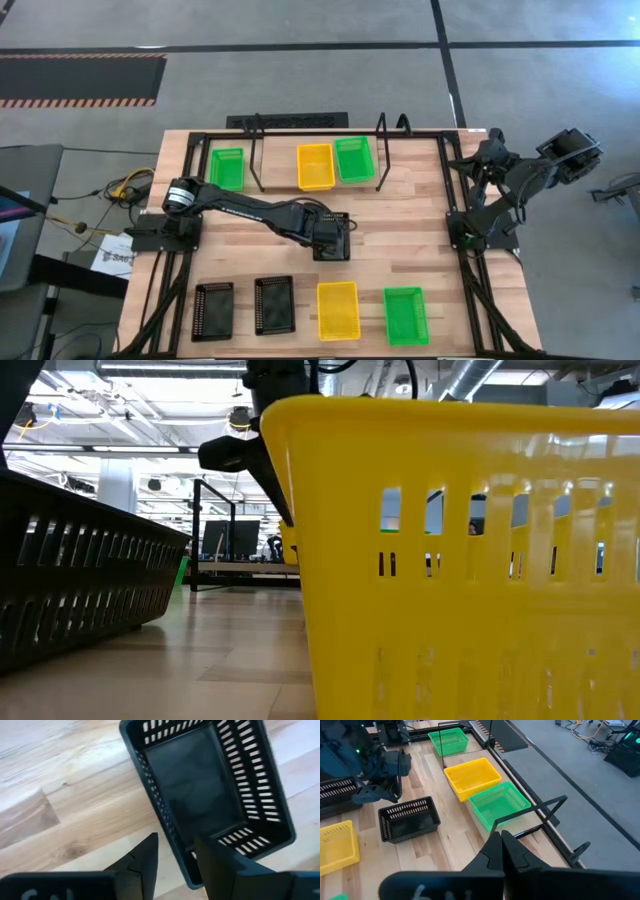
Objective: Stack baskets on shelf by color
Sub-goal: Put the top black bin on the shelf
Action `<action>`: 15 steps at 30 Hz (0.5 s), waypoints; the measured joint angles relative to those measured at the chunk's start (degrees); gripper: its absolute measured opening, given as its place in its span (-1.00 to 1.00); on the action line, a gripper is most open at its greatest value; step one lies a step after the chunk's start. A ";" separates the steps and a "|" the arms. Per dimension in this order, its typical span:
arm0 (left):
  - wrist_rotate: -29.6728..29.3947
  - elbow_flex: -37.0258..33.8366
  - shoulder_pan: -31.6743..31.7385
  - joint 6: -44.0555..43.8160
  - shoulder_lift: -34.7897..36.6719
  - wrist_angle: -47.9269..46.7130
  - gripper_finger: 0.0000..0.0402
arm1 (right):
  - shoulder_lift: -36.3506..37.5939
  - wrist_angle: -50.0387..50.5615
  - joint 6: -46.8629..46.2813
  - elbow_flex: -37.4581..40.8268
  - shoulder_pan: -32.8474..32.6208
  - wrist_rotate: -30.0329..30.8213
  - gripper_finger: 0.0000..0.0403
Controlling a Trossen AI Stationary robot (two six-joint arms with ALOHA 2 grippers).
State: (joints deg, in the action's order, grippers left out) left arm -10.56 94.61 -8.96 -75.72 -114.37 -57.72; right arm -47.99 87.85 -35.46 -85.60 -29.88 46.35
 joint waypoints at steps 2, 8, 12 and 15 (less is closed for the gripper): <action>0.06 0.00 0.01 0.15 -0.04 0.18 -0.39 | 0.00 0.03 0.14 0.00 -0.01 0.00 -1.00; -0.18 -0.19 0.03 -0.28 -0.04 -0.45 -0.32 | 0.00 -0.02 1.40 0.00 -0.01 0.00 -1.00; -0.12 -1.16 0.03 -1.57 -0.15 -0.50 -0.29 | 0.00 -0.02 1.42 0.00 -0.01 0.00 -1.00; -0.23 -1.16 0.05 -1.83 -0.15 0.21 -0.29 | 0.00 -0.04 1.42 0.00 0.00 0.00 -0.99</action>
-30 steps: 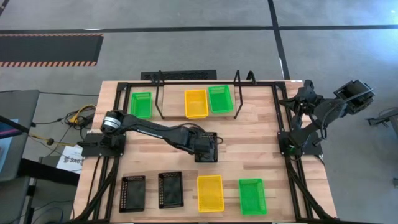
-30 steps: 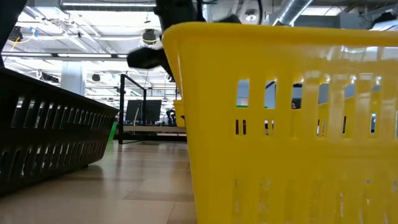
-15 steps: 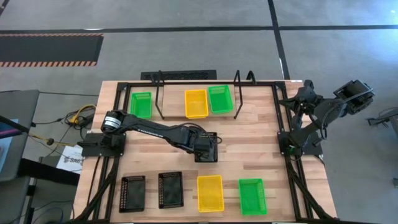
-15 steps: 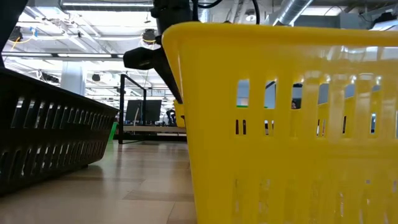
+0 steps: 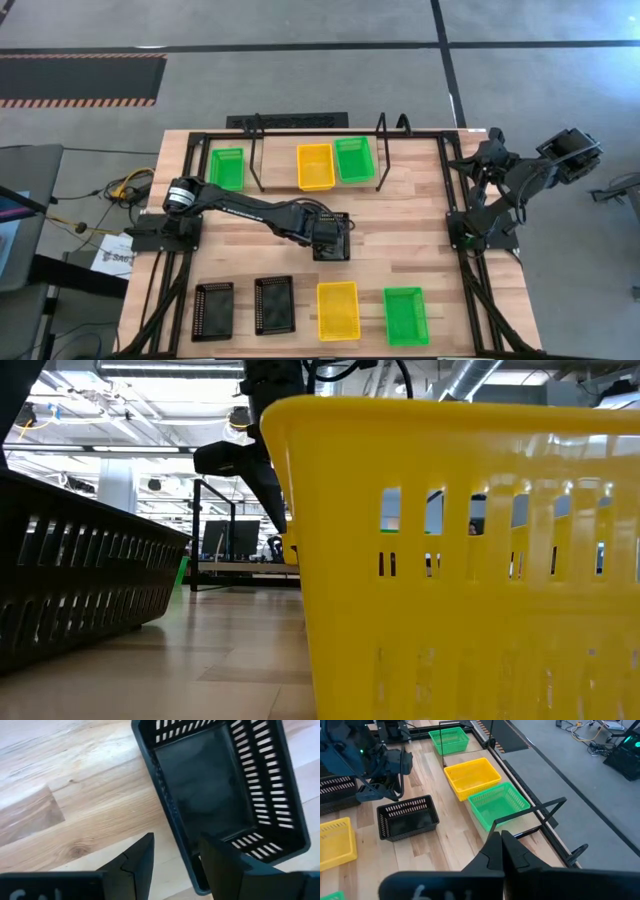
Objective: Stack baskets on shelf by color
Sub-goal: Put the top black bin on the shelf
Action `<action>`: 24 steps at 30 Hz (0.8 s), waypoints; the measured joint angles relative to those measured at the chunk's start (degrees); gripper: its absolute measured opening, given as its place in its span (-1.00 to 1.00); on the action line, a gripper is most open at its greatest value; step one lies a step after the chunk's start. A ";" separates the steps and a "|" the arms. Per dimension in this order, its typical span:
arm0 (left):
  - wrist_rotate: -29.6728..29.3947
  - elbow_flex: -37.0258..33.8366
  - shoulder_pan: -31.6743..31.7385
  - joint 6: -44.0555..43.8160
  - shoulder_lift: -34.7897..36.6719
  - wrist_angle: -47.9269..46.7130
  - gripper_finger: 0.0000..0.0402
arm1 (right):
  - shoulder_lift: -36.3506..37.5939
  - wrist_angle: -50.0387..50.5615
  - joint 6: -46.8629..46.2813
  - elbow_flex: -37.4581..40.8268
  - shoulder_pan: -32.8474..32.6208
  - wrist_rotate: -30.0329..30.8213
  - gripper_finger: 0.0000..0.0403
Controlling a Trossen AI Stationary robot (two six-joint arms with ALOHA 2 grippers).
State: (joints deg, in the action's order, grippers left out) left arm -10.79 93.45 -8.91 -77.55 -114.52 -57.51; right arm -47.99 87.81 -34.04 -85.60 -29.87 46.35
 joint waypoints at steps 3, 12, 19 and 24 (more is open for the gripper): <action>-0.35 0.01 0.35 0.12 0.00 0.63 -0.29 | 0.00 0.00 0.01 0.00 0.00 0.00 -0.99; 2.96 0.00 1.78 1.71 -2.85 2.66 -0.29 | 0.00 -0.07 0.02 0.00 -0.01 0.00 -0.99; 6.32 0.36 1.94 3.61 -5.97 5.73 -0.29 | 0.02 -0.15 0.02 0.00 -0.01 -0.01 -0.99; 6.51 0.42 2.62 4.86 -6.58 6.19 -0.35 | 0.00 -0.20 0.02 0.00 -0.02 -0.02 -0.99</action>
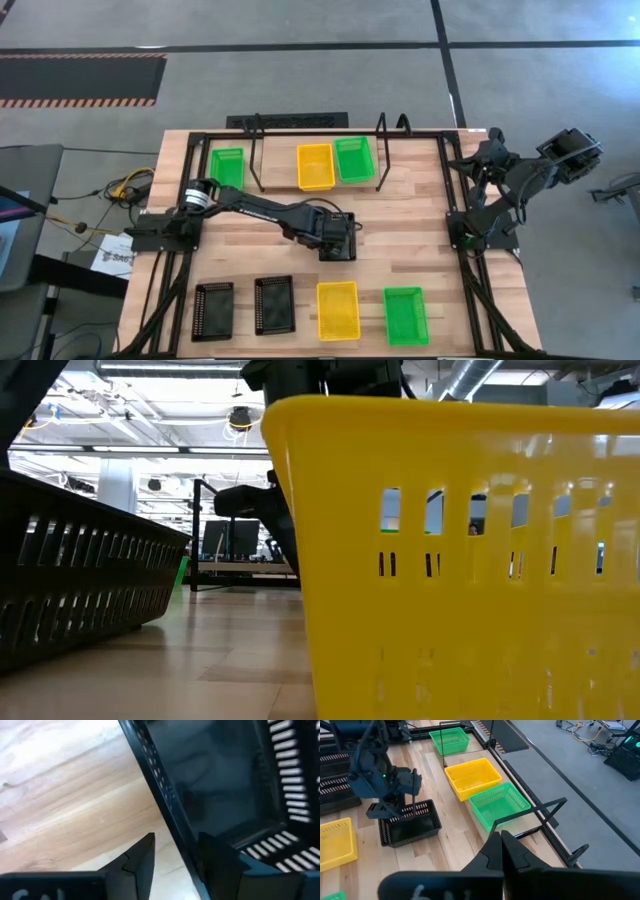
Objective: Stack baskets on shelf by color
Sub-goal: Put the top black bin on the shelf
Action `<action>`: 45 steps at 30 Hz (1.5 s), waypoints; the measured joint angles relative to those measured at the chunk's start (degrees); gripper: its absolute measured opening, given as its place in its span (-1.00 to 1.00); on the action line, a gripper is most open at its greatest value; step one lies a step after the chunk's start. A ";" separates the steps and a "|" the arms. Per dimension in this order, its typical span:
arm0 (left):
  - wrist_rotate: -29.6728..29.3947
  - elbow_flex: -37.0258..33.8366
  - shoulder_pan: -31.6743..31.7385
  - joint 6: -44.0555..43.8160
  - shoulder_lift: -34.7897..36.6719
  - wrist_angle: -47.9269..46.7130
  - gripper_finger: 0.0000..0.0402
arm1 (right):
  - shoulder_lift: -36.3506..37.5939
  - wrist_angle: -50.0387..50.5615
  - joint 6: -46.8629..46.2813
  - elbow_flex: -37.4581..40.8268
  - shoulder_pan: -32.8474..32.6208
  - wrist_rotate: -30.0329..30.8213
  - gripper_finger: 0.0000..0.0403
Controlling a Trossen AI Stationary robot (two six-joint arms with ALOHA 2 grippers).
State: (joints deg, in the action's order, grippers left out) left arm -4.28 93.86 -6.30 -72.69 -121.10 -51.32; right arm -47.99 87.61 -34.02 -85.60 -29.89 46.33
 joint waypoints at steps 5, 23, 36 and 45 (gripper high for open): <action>0.38 0.00 1.17 2.54 0.13 -0.73 -0.81 | 0.00 0.00 -0.01 0.00 0.01 0.01 -0.99; -27.54 25.99 2.47 0.58 7.46 -35.32 -1.00 | 0.00 -0.22 -0.04 0.00 0.00 0.01 -0.99; -28.77 23.06 11.26 1.82 10.77 -38.87 -1.00 | 0.02 -0.22 -0.35 0.00 0.00 0.01 -0.99; -25.96 18.18 15.04 7.49 13.27 -38.75 -1.00 | 0.01 0.07 -0.48 0.00 0.00 -0.02 -0.99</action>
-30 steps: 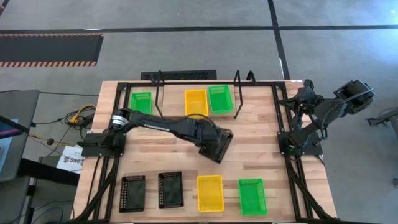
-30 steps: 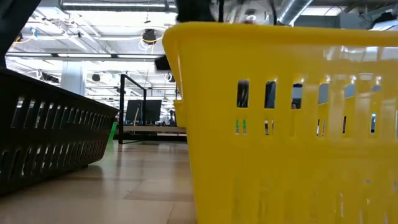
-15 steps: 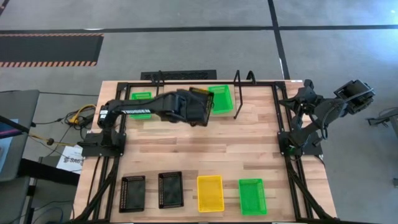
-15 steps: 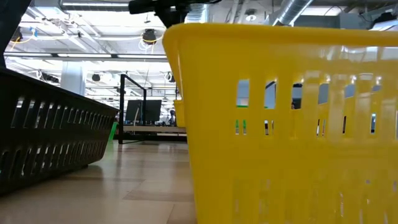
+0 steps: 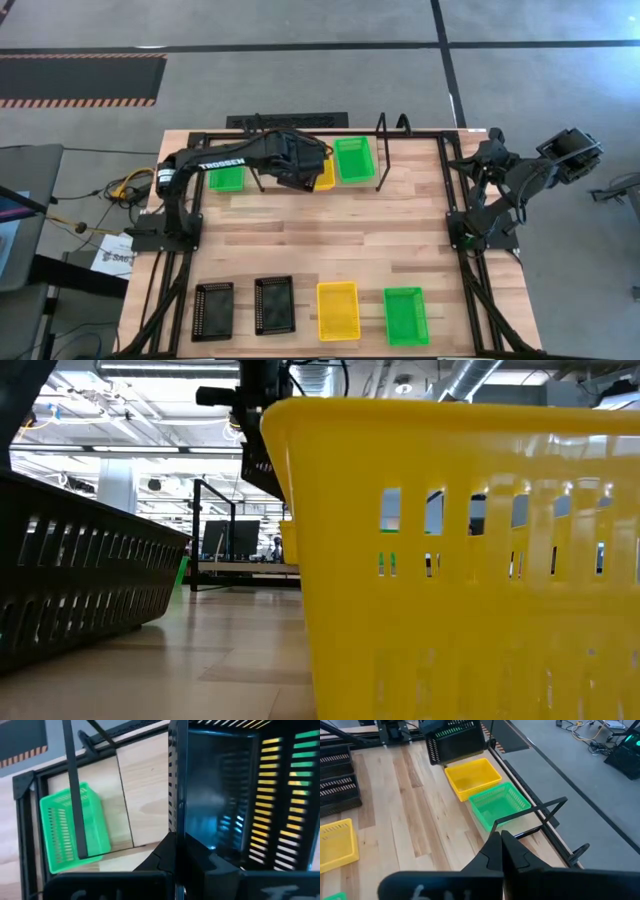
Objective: Stack baskets on shelf by color
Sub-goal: Put the top black bin on the shelf
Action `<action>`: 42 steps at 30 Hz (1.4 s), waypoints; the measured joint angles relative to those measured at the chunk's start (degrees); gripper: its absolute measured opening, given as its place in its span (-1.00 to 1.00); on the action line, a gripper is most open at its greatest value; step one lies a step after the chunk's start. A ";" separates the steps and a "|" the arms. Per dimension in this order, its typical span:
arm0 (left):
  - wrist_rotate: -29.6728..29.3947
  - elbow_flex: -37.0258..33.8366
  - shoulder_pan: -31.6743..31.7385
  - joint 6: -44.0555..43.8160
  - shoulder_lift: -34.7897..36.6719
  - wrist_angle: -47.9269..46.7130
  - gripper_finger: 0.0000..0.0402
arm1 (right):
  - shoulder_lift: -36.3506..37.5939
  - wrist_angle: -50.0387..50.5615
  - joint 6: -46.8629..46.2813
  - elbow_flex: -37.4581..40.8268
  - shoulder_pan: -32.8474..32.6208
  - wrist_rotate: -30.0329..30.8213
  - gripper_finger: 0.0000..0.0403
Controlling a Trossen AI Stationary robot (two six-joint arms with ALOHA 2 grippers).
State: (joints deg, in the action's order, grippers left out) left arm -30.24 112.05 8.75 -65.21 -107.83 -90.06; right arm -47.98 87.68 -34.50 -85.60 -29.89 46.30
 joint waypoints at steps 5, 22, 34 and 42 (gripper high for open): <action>-1.88 -0.08 -0.45 0.29 4.81 0.08 -1.00 | -0.01 0.02 -0.05 0.00 0.00 0.00 -0.99; 2.05 -29.75 0.29 -11.48 17.88 17.15 -1.00 | -0.01 -0.32 -1.67 0.00 0.00 0.06 -0.99; 4.28 -34.90 5.15 -8.52 17.70 24.82 -1.00 | -0.01 -0.72 -2.98 0.00 0.00 0.04 -0.99; 6.05 -37.52 8.06 -4.57 17.70 32.55 -1.00 | -0.01 -0.72 -2.99 0.00 0.02 0.04 -0.99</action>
State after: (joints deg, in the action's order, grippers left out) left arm -24.18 74.53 16.81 -69.77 -90.13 -57.51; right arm -47.99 86.96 -37.50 -85.60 -29.87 46.35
